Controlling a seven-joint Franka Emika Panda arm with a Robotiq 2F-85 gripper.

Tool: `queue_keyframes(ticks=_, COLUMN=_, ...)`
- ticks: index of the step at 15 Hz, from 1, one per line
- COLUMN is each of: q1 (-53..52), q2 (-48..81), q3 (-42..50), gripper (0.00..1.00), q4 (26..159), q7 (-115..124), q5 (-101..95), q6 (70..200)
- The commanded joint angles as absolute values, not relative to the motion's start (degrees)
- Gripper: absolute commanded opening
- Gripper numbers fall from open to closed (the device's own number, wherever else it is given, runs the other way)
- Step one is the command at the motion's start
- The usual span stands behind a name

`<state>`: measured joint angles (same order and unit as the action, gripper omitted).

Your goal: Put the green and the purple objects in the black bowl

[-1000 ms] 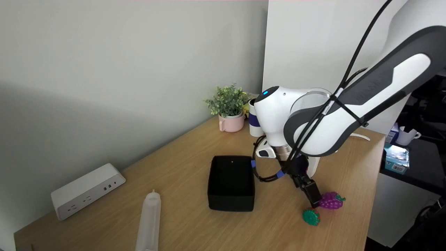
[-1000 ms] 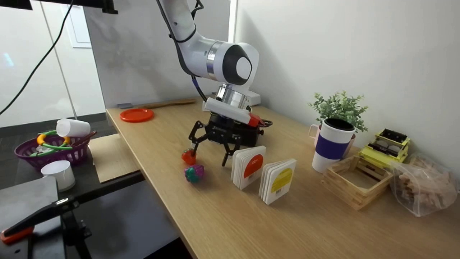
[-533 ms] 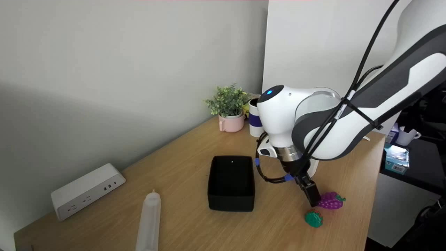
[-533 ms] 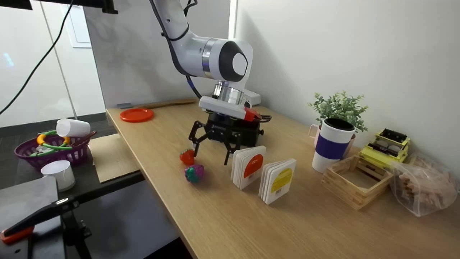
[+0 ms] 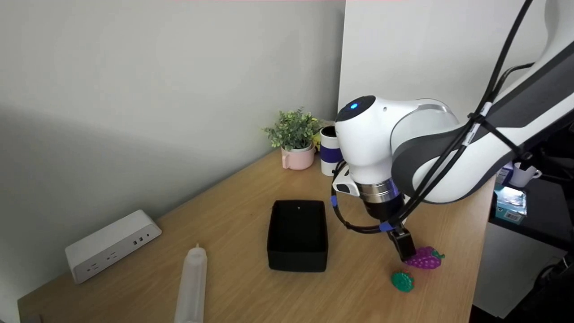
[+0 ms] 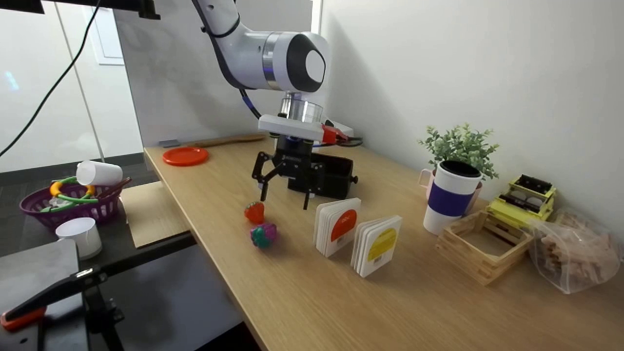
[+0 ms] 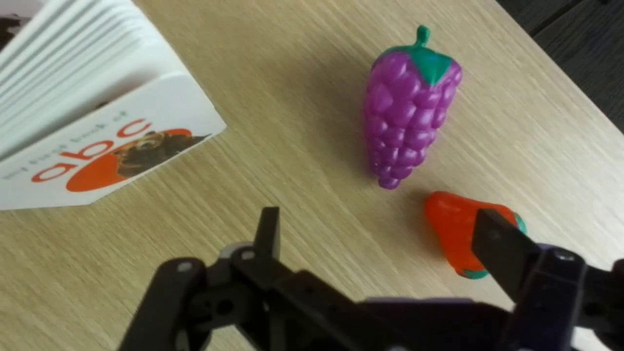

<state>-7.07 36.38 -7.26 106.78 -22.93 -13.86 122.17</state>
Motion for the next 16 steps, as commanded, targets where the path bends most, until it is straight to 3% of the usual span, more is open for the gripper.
queue_keyframes(ticks=1, q1=-6.2, q2=32.9, q3=-8.7, gripper=1.00, q4=111.0, q7=-24.0, q5=-13.4, q6=124.1)
queue_keyframes(ticks=16, q1=-2.8, q2=34.0, q3=-13.5, gripper=1.00, q4=114.4, q7=-45.3, q5=-10.6, q6=126.2)
